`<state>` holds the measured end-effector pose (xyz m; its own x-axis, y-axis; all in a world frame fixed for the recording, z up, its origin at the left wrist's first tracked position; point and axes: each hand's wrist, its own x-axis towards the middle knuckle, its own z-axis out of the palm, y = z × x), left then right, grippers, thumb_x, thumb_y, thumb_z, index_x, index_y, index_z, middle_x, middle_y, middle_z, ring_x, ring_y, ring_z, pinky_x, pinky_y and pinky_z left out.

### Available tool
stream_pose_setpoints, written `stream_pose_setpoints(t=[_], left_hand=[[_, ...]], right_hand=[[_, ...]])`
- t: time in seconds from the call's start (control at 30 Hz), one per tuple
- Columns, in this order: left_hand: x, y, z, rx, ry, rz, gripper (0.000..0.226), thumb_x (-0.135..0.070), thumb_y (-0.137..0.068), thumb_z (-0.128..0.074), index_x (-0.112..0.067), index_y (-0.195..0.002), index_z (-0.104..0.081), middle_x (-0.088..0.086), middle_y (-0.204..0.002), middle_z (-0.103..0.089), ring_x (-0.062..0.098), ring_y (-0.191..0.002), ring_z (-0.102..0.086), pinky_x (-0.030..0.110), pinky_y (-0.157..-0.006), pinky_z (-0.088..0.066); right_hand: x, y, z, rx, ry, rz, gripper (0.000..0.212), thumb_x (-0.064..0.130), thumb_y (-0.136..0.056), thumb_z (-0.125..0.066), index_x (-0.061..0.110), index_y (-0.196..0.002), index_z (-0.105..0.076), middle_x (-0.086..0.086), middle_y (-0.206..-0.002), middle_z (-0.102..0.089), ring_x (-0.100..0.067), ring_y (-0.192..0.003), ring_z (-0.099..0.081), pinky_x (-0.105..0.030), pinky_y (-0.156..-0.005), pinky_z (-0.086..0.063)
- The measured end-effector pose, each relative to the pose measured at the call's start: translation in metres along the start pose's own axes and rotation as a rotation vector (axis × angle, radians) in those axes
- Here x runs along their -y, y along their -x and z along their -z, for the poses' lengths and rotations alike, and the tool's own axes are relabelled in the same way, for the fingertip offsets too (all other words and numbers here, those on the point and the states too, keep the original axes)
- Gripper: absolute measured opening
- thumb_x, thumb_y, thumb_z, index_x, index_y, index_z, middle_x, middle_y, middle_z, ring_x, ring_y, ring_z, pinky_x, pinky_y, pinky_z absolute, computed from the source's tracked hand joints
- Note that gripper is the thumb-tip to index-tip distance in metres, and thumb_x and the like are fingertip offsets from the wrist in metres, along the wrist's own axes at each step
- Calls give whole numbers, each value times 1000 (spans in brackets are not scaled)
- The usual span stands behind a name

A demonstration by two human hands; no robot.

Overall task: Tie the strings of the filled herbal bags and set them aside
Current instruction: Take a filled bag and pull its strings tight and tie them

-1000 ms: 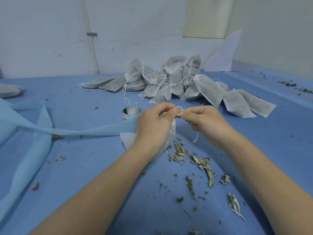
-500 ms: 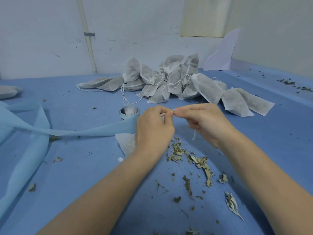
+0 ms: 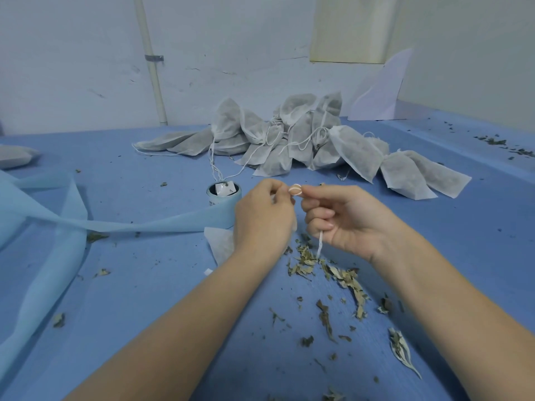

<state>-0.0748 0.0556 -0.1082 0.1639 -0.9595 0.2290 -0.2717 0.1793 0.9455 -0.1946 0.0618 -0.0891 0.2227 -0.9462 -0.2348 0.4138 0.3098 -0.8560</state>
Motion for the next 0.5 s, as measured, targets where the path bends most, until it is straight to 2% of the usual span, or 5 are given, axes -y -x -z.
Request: stream_pose_setpoints(t=[0.1, 0.2, 0.27, 0.33, 0.5], left_hand=[[0, 0, 0, 15, 42, 20, 23, -22, -94, -52, -27, -72, -56, -14, -72, -60, 19, -90, -61, 37, -85, -48], [0, 5, 2, -25, 14, -119, 14, -18, -92, -56, -29, -82, -58, -15, -83, -63, 6, -90, -60, 10, -77, -41], [0, 8, 3, -70, 4, -232, 15, -12, -88, -59, -27, -88, -63, -12, -89, -65, 0, -89, -58, 0, -73, -36], [-1, 10, 3, -88, 2, -271, 14, -13, -86, -61, -24, -90, -68, -9, -91, -67, -1, -87, -58, 0, -74, -36], [-6, 6, 6, -124, -125, -300, 6, -27, -83, -68, -24, -84, -73, -11, -89, -67, 3, -88, -57, 5, -76, -33]], right_hand=[[-3, -2, -3, -33, -153, -36, 14, 7, -68, -62, 2, -81, -62, 2, -56, -41, -3, -40, -24, -13, -44, -17], [-4, -3, -4, -47, -211, -32, 7, 7, -68, -61, 2, -71, -66, 3, -55, -40, -3, -39, -24, -13, -44, -16], [-4, -2, -5, -55, -209, -18, 10, 8, -68, -61, 3, -62, -68, 4, -55, -40, -3, -39, -23, -13, -45, -15], [-3, -1, -6, -71, -194, -6, 13, 9, -68, -61, 4, -58, -68, 4, -55, -39, -2, -39, -23, -13, -45, -15], [-2, 1, -5, -142, -115, 53, 12, 8, -88, -56, 4, -77, -60, 3, -55, -39, -2, -39, -24, -13, -43, -16]])
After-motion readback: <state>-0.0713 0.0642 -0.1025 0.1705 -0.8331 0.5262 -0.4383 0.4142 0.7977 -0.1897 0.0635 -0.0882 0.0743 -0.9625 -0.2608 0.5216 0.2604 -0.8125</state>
